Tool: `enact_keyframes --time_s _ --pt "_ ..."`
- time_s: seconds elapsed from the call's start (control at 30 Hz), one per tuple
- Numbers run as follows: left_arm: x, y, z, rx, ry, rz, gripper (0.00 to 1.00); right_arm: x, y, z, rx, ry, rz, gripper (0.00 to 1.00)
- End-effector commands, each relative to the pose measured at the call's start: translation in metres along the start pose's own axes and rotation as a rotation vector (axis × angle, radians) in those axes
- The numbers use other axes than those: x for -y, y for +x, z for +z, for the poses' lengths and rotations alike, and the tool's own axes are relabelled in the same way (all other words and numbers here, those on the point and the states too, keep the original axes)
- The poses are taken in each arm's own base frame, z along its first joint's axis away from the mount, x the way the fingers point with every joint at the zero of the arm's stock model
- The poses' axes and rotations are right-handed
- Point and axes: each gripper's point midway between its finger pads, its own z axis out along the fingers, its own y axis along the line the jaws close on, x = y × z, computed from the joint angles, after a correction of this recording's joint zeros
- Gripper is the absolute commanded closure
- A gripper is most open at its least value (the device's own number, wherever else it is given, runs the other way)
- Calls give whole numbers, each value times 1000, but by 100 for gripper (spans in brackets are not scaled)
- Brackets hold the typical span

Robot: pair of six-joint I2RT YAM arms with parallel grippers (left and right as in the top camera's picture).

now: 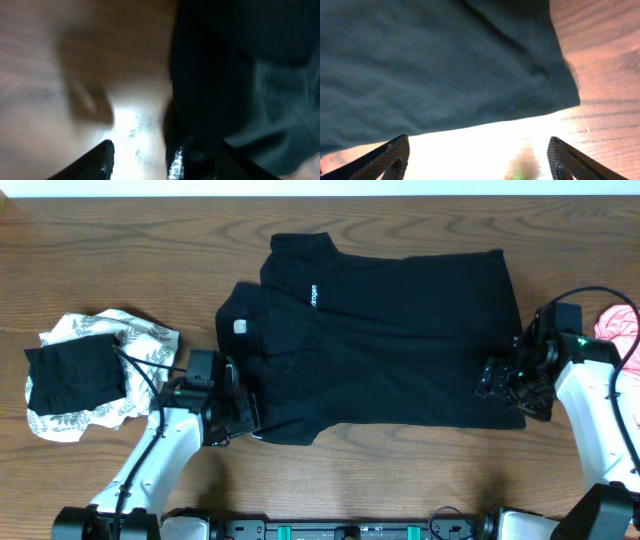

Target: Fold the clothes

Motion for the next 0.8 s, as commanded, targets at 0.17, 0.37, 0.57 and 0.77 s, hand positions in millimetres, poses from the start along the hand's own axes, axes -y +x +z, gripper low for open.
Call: enact_keyframes --time_s 0.17,0.37,0.57,0.77 --pt "1 9 21 15 74 18 45 6 9 5 -27 11 29 14" --pt "16 15 20 -19 160 25 80 6 8 5 -22 9 80 12" --pt "25 25 16 -69 217 16 94 21 6 4 -22 12 146 11" --pt "32 20 -4 -32 232 30 94 46 9 1 -40 18 216 11"
